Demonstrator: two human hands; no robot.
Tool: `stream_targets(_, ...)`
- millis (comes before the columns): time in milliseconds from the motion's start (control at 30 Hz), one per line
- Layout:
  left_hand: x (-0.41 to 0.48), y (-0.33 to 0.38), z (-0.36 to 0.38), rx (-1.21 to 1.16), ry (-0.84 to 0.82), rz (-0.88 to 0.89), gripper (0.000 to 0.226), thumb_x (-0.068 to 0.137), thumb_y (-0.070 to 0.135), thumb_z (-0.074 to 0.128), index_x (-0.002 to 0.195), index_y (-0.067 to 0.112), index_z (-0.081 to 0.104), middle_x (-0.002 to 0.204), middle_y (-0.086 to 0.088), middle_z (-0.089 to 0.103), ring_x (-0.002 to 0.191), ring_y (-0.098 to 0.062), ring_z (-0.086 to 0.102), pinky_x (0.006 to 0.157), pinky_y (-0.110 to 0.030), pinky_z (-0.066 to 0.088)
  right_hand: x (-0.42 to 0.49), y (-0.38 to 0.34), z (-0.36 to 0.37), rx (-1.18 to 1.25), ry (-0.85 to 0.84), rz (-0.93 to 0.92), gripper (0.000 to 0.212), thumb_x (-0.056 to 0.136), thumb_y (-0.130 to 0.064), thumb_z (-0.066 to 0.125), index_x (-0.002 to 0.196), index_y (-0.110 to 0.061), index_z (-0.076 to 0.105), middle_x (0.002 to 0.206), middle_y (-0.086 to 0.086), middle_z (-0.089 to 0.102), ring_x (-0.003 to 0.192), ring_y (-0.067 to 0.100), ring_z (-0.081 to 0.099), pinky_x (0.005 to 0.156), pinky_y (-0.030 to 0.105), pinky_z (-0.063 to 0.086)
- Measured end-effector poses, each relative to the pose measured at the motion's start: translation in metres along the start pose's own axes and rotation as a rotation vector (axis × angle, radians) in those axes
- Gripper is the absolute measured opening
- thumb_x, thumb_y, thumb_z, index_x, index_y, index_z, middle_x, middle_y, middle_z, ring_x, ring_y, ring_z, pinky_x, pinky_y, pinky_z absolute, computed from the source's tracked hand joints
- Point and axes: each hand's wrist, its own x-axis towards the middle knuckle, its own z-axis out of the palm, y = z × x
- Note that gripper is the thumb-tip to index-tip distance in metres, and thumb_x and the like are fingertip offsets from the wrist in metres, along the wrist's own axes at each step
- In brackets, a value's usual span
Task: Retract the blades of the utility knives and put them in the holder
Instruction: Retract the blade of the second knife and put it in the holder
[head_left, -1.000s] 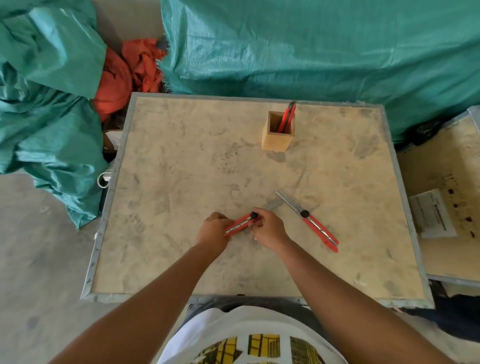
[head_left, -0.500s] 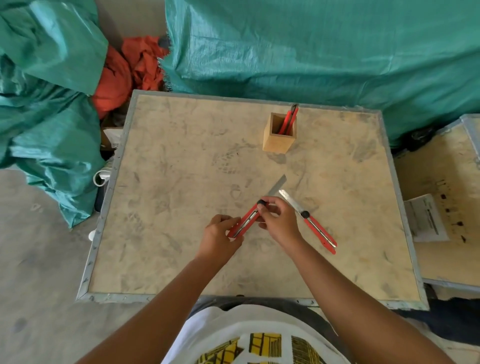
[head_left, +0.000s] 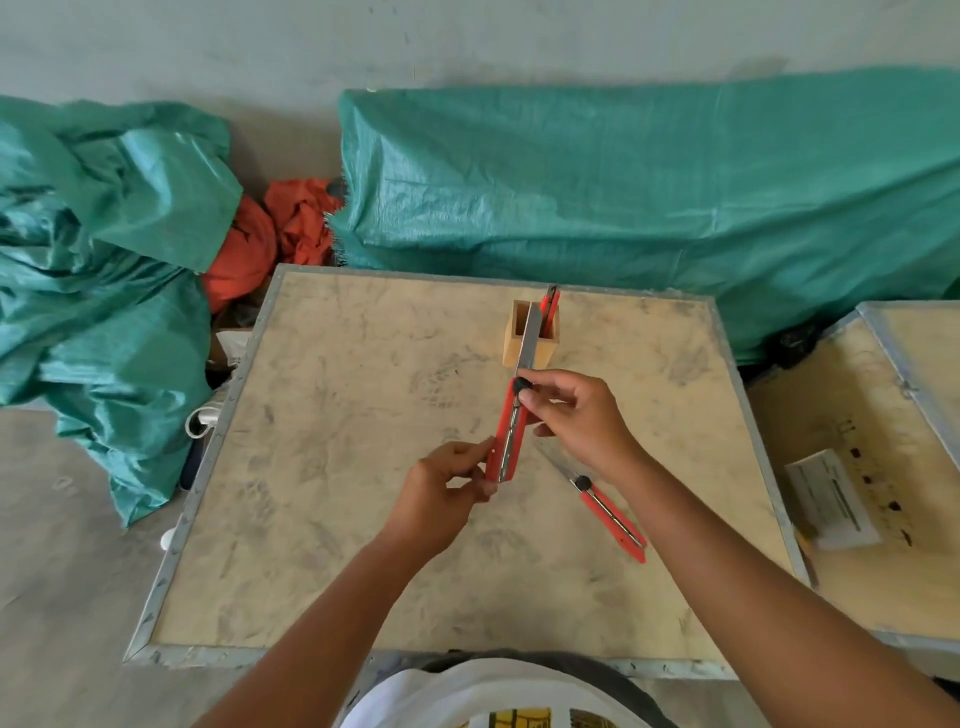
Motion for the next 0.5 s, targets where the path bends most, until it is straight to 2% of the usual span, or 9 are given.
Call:
stream_targets(67, 0.001, 0.008, 0.002, -0.030, 0.013, 0.033, 0.052, 0.084, -0.011, 0.066, 0.127, 0.019, 0.063, 0.108, -0.002, 0.065, 0.083, -0.008, 0.064, 0.080, -0.024, 0.059, -0.001, -0.011, -0.008, 0.006, -0.046, -0.034, 0.031, 0.093, -0.009, 0.070, 0.123, -0.016, 0.072, 0.108, 0.002, 0.076, 0.087, 0.011, 0.076, 0.068, 0.026, 0.064)
stream_targets(133, 0.003, 0.017, 0.004, -0.044, 0.029, 0.054, 0.052, 0.085, -0.011, 0.065, 0.128, 0.018, 0.062, 0.109, -0.001, 0.064, 0.086, -0.010, 0.064, 0.083, -0.028, 0.060, -0.002, -0.019, -0.016, -0.008, -0.084, -0.061, 0.031, 0.092, -0.008, 0.071, 0.123, -0.015, 0.072, 0.111, 0.001, 0.076, 0.094, 0.016, 0.076, 0.069, 0.026, 0.064)
stream_targets(267, 0.007, 0.035, 0.006, -0.113, 0.060, 0.109, 0.050, 0.087, -0.012, 0.061, 0.127, 0.019, 0.062, 0.112, -0.006, 0.063, 0.085, -0.011, 0.063, 0.078, -0.027, 0.061, -0.002, -0.031, -0.028, -0.123, -0.132, -0.135, 0.027, 0.091, -0.012, 0.072, 0.118, -0.018, 0.075, 0.110, -0.006, 0.076, 0.097, 0.010, 0.073, 0.076, 0.032, 0.064)
stream_targets(367, 0.011, 0.046, 0.007, -0.162, 0.077, 0.125, 0.045, 0.089, -0.012, 0.059, 0.126, 0.014, 0.063, 0.111, -0.011, 0.064, 0.093, -0.028, 0.063, 0.077, -0.028, 0.061, -0.003, -0.040, -0.033, -0.238, -0.160, -0.264, 0.026, 0.090, -0.011, 0.073, 0.116, -0.014, 0.076, 0.118, -0.004, 0.073, 0.108, 0.005, 0.068, 0.091, 0.020, 0.056)
stream_targets(433, 0.013, 0.052, 0.008, -0.181, 0.085, 0.133, 0.044, 0.089, -0.012, 0.059, 0.127, 0.012, 0.064, 0.109, -0.013, 0.064, 0.097, -0.033, 0.062, 0.078, -0.031, 0.061, -0.005, -0.047, -0.036, -0.280, -0.197, -0.273, 0.026, 0.089, -0.014, 0.075, 0.115, -0.017, 0.077, 0.125, -0.007, 0.067, 0.117, 0.005, 0.063, 0.097, 0.023, 0.054)
stream_targets(500, 0.015, 0.059, 0.008, -0.192, 0.084, 0.141, 0.045, 0.090, -0.012, 0.058, 0.127, 0.012, 0.064, 0.109, -0.015, 0.063, 0.099, -0.035, 0.063, 0.079, -0.032, 0.061, -0.007, -0.055, -0.040, -0.346, -0.228, -0.269, 0.026, 0.088, -0.020, 0.076, 0.114, -0.024, 0.077, 0.130, -0.009, 0.059, 0.123, 0.007, 0.057, 0.096, 0.026, 0.053)
